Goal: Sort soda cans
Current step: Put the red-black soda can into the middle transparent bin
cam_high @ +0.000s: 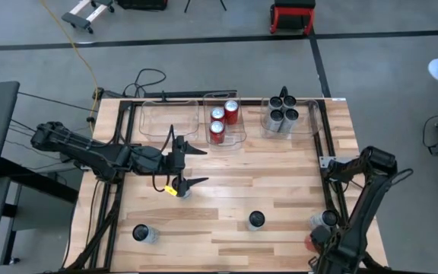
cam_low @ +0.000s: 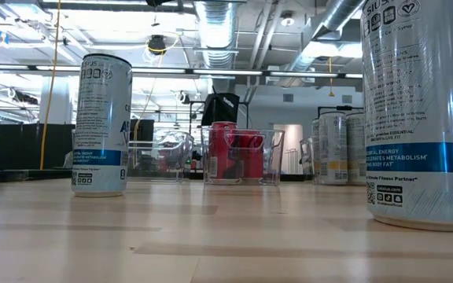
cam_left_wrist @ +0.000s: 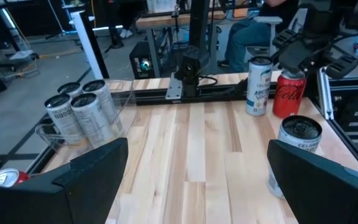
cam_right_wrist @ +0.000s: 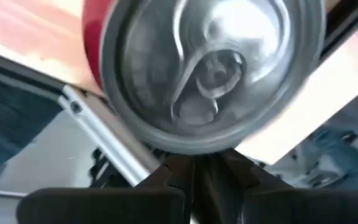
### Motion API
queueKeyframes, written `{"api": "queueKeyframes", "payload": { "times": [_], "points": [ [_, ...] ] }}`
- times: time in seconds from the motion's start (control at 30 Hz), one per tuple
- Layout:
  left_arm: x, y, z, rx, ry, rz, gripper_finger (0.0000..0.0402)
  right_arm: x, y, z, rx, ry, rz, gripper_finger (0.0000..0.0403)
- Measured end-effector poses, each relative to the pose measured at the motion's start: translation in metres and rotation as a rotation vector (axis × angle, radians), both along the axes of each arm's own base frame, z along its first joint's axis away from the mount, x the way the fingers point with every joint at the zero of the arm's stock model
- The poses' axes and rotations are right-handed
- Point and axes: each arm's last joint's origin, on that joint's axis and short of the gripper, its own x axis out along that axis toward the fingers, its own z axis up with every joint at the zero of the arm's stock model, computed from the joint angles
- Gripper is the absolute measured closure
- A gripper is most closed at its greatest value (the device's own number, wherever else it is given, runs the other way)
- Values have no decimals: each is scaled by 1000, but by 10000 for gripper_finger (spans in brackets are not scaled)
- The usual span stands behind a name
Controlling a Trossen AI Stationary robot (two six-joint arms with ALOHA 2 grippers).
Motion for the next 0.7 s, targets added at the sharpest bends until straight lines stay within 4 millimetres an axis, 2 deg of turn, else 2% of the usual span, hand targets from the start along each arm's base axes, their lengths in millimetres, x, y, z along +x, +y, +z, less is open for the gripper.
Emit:
{"api": "queueKeyframes", "payload": {
  "times": [0.23, 0.47, 0.7],
  "points": [
    [0, 0, 0, -4, 0, 1, 19, 1, -2, -6, -27, 3, 88, 333],
    [0, 0, -1, -21, 5, 3, 19, 5, -4, -8, -56, -99, 147, 333],
    [0, 0, -2, -36, 11, 7, 19, 18, -11, -8, -97, -196, 201, 333]
  ]
}}
